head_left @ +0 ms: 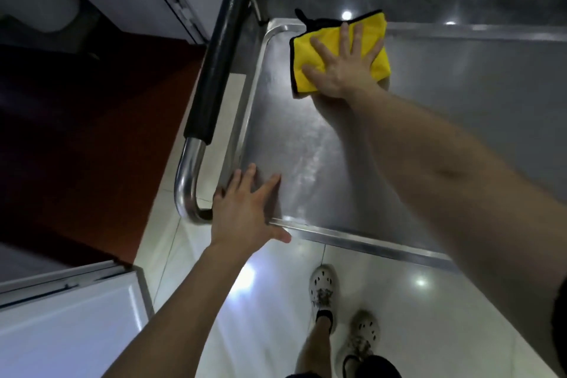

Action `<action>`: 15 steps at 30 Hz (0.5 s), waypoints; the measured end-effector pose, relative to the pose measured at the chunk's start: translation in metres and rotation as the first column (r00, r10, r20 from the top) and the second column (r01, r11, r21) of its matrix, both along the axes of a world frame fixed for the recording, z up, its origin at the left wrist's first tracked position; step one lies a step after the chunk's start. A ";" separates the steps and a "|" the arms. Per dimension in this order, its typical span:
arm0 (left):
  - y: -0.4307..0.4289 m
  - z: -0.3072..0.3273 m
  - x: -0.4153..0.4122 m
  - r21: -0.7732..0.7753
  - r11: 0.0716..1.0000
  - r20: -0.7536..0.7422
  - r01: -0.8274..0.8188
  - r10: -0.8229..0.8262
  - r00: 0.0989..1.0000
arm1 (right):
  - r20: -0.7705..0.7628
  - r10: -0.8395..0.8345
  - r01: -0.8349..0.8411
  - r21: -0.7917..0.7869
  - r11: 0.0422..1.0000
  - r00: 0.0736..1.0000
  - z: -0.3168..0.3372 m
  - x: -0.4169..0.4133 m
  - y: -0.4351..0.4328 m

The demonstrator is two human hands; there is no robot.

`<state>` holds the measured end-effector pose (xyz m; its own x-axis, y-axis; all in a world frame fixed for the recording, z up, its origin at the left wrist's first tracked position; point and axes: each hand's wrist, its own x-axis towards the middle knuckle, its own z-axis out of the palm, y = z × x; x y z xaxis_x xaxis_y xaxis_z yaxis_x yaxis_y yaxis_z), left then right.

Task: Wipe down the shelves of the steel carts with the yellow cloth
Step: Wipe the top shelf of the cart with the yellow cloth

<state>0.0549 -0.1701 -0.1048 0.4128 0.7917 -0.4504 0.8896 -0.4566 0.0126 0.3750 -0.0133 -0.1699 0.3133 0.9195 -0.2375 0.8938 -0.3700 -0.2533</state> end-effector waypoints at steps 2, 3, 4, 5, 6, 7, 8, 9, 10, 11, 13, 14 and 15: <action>0.004 -0.001 -0.001 0.000 1.000 0.020 -0.005 0.005 1.000 | 0.016 0.077 -0.077 0.031 0.997 0.997 -0.003 -0.027 -0.012; 0.005 0.000 -0.002 -0.004 1.000 0.033 -0.017 0.017 0.999 | 0.033 0.122 -0.124 0.055 0.991 0.992 -0.006 -0.042 -0.027; 0.005 0.002 -0.001 -0.013 0.999 0.046 -0.037 0.038 0.998 | 0.052 0.171 -0.175 0.081 0.981 0.984 -0.010 -0.058 -0.047; 0.004 0.004 -0.001 -0.017 0.998 0.055 -0.059 0.059 0.997 | 0.074 0.219 -0.226 0.112 0.968 0.973 -0.013 -0.073 -0.072; 0.002 0.007 0.000 -0.009 0.997 0.059 -0.073 0.073 0.996 | 0.101 0.258 -0.271 0.144 0.952 0.961 -0.017 -0.086 -0.099; 0.000 0.009 0.000 0.014 0.997 0.058 -0.071 0.071 0.996 | 0.127 0.284 -0.303 0.170 0.938 0.950 -0.022 -0.098 -0.126; -0.003 0.012 0.000 0.047 0.998 0.070 -0.050 0.047 0.996 | 0.141 0.300 -0.322 0.185 0.928 0.944 -0.025 -0.107 -0.150; -0.006 0.015 -0.003 0.079 0.997 0.112 -0.008 -0.001 0.994 | 0.143 0.311 -0.335 0.198 0.921 0.939 -0.027 -0.112 -0.171; -0.010 0.018 -0.008 0.135 0.989 0.191 0.057 -0.082 0.978 | 0.141 0.321 -0.345 0.209 0.915 0.937 -0.028 -0.116 -0.188; -0.014 0.020 -0.014 0.240 0.963 0.278 0.124 -0.190 0.942 | 0.145 0.328 -0.353 0.217 0.910 0.934 -0.027 -0.119 -0.201; -0.011 0.024 -0.030 0.520 0.842 0.346 0.143 -0.360 0.866 | 0.157 0.345 -0.373 0.207 0.904 0.925 -0.023 -0.124 -0.220; -0.006 0.028 -0.039 0.612 0.787 0.348 0.074 -0.352 0.869 | 0.153 0.363 -0.388 0.194 0.901 0.919 -0.020 -0.126 -0.227; 0.002 0.032 -0.047 0.639 0.768 0.371 -0.029 -0.276 0.887 | 0.151 0.390 -0.414 0.189 0.891 0.908 -0.018 -0.127 -0.233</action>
